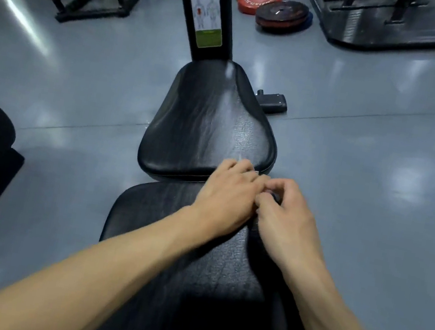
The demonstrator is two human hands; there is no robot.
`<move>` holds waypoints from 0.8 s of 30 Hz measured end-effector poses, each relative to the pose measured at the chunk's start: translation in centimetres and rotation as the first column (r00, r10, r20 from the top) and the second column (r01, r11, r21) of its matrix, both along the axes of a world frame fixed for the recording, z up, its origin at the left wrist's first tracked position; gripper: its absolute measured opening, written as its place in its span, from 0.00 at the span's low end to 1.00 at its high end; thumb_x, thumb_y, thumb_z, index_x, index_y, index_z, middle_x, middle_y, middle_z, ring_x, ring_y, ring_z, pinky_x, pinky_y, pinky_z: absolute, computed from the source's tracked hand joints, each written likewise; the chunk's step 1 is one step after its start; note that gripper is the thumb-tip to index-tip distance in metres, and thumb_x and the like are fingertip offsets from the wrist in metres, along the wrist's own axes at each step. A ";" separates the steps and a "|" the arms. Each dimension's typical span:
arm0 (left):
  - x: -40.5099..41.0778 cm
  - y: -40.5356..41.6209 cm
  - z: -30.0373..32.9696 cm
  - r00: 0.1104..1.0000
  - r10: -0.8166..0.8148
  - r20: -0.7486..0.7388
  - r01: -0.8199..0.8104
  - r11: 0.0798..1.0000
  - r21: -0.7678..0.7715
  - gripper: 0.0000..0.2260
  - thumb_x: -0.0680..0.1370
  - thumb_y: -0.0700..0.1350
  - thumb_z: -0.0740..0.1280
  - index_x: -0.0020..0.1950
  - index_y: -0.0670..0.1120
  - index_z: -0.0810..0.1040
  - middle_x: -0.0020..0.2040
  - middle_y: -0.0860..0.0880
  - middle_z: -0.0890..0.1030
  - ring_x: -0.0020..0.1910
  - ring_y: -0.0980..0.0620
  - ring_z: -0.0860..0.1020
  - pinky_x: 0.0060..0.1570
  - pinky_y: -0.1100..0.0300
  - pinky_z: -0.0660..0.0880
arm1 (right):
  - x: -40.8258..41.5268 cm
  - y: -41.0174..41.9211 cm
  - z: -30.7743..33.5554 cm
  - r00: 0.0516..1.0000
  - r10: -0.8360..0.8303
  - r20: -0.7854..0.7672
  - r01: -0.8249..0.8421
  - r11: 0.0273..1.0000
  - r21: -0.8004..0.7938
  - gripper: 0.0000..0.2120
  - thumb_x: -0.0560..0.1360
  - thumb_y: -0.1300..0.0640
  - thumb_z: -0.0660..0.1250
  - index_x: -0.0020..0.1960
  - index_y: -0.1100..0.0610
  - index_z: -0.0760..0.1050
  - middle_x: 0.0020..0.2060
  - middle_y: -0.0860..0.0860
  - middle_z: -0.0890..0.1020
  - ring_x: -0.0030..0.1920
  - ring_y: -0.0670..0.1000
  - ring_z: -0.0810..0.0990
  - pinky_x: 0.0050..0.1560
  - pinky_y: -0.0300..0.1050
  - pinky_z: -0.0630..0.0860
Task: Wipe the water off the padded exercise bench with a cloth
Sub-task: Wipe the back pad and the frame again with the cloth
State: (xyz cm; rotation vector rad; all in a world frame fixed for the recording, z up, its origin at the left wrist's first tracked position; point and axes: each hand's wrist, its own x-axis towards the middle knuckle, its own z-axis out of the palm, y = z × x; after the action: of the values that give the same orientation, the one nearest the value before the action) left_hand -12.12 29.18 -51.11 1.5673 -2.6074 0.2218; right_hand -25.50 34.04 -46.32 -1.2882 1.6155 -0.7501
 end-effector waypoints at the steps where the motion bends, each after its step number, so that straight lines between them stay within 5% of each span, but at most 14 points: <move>1: -0.7 0.0 -0.3 0.999 0.015 0.031 -0.014 1.000 -0.011 0.14 0.82 0.52 0.54 0.60 0.52 0.77 0.53 0.53 0.83 0.61 0.48 0.73 0.56 0.52 0.64 | 0.0 0.0 0.0 1.000 -0.006 -0.002 0.006 1.000 -0.002 0.07 0.79 0.54 0.62 0.56 0.47 0.73 0.50 0.44 0.78 0.51 0.48 0.74 0.39 0.35 0.65; 5: 0.1 0.5 -1.5 0.997 0.052 -0.054 -0.056 0.996 -0.067 0.12 0.82 0.49 0.57 0.59 0.50 0.77 0.49 0.52 0.83 0.52 0.46 0.73 0.53 0.51 0.66 | 0.3 0.1 -0.4 1.000 -0.014 -0.025 0.014 1.000 -0.004 0.03 0.79 0.51 0.64 0.52 0.44 0.73 0.46 0.39 0.79 0.50 0.48 0.76 0.42 0.38 0.68; 8: 2.1 1.5 -1.0 0.972 0.082 -0.222 -0.103 0.991 -0.087 0.12 0.85 0.52 0.58 0.58 0.50 0.79 0.42 0.51 0.83 0.45 0.45 0.76 0.48 0.52 0.69 | 0.6 0.1 -1.2 0.998 0.012 -0.058 -0.013 1.000 -0.004 0.06 0.78 0.49 0.65 0.55 0.45 0.73 0.53 0.43 0.81 0.57 0.49 0.78 0.53 0.46 0.70; 14: 7.8 3.2 0.1 0.852 0.309 -0.422 -0.283 0.951 0.125 0.17 0.86 0.60 0.50 0.62 0.56 0.74 0.45 0.48 0.81 0.48 0.45 0.78 0.51 0.48 0.75 | 1.5 -0.1 -1.8 0.995 0.044 -0.095 -0.047 0.998 -0.035 0.14 0.79 0.52 0.64 0.64 0.47 0.74 0.57 0.46 0.80 0.61 0.49 0.77 0.57 0.45 0.68; 18: 14.9 5.1 -0.8 0.778 0.510 -0.366 -0.453 0.860 0.236 0.21 0.83 0.66 0.44 0.59 0.58 0.71 0.47 0.48 0.81 0.49 0.43 0.79 0.49 0.46 0.76 | 2.7 0.7 -1.7 0.981 0.123 -0.148 -0.134 0.989 -0.070 0.15 0.81 0.54 0.62 0.67 0.49 0.72 0.57 0.44 0.75 0.61 0.48 0.74 0.54 0.41 0.63; 22: 20.0 8.4 -1.3 0.627 0.714 -0.313 -0.601 0.698 0.389 0.19 0.87 0.58 0.49 0.43 0.51 0.71 0.40 0.48 0.79 0.49 0.36 0.80 0.48 0.49 0.72 | 5.1 1.6 -2.1 0.953 0.184 -0.241 -0.223 0.964 -0.147 0.16 0.81 0.56 0.61 0.68 0.54 0.71 0.64 0.51 0.76 0.65 0.52 0.73 0.57 0.45 0.66; 24: 21.0 10.2 -1.4 0.480 0.775 -0.410 -0.577 0.631 0.519 0.21 0.87 0.54 0.53 0.36 0.53 0.73 0.35 0.54 0.78 0.47 0.37 0.81 0.47 0.51 0.73 | 6.4 1.9 -2.1 0.946 0.206 -0.250 -0.255 0.949 -0.184 0.17 0.81 0.56 0.61 0.69 0.55 0.71 0.65 0.51 0.76 0.66 0.52 0.73 0.59 0.44 0.66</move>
State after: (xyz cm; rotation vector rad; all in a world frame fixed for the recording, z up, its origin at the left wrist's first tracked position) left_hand 8.87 39.39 -52.46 2.2525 -1.4372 -0.6067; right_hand -19.12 35.94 -48.45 -1.7422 1.5541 -0.6607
